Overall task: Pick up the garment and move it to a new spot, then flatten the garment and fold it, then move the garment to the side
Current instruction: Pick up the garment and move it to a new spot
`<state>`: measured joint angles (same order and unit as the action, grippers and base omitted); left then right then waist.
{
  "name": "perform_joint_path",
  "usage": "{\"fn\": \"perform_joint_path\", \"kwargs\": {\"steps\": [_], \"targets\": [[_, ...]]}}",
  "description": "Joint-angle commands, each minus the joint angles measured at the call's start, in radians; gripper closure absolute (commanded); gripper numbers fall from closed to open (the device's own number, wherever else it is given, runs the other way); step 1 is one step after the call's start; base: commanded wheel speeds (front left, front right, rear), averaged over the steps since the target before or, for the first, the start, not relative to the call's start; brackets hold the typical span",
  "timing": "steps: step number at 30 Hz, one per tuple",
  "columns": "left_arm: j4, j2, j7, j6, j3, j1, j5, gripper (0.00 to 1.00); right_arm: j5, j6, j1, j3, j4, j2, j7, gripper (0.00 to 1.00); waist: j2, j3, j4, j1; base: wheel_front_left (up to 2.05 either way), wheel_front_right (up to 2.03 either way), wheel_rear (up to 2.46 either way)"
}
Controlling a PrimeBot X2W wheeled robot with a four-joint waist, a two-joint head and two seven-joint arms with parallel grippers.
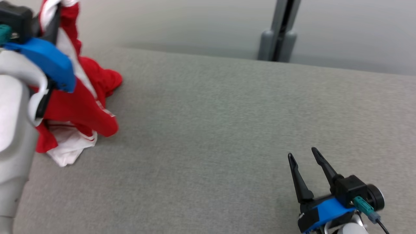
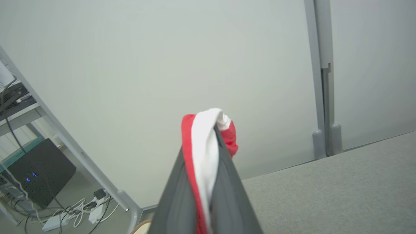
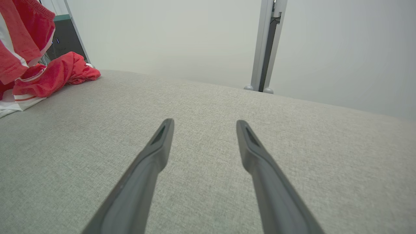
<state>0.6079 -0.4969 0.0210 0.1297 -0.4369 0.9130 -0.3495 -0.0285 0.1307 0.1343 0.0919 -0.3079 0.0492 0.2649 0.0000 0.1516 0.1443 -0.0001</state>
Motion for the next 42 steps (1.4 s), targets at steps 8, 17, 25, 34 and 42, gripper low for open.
{"fn": "perform_joint_path", "kwargs": {"steps": [8, 17, 25, 34, 42], "targets": [[-0.179, 0.173, 0.028, -0.021, -0.068, 0.07, -0.053, 1.0, -0.023, 0.0, -0.053, -0.043, -0.004, 0.002, -0.001, 0.0, 0.0, -0.099, -0.183, 0.0001, 0.0, 0.0, 0.0], [-0.136, 0.416, -0.048, -0.09, -0.115, 0.006, -0.138, 1.0, -0.036, 0.0, -0.015, -0.062, 0.009, 0.002, -0.001, 0.0, 0.0, -0.033, -0.249, 0.0001, 0.0, 0.0, 0.0], [0.1, 0.443, -0.171, -0.145, -0.135, -0.139, -0.23, 1.0, -0.052, 0.0, 0.027, -0.063, 0.019, 0.002, -0.001, 0.0, 0.0, 0.06, -0.277, 0.0001, 0.0, 0.0, 0.0], [0.344, 0.42, -0.279, -0.167, -0.001, -0.239, -0.323, 1.0, -0.048, 0.0, 0.047, -0.087, 0.014, 0.002, -0.001, 0.0, 0.0, 0.113, -0.265, 0.0001, 0.0, 0.0, 0.0], [0.278, 0.414, -0.287, -0.119, 0.112, -0.312, -0.304, 0.0, -0.048, 0.0, 0.05, -0.083, 0.006, 0.002, -0.001, 0.0, 0.0, 0.101, -0.242, 0.0001, 0.0, 0.0, 0.0]]}}
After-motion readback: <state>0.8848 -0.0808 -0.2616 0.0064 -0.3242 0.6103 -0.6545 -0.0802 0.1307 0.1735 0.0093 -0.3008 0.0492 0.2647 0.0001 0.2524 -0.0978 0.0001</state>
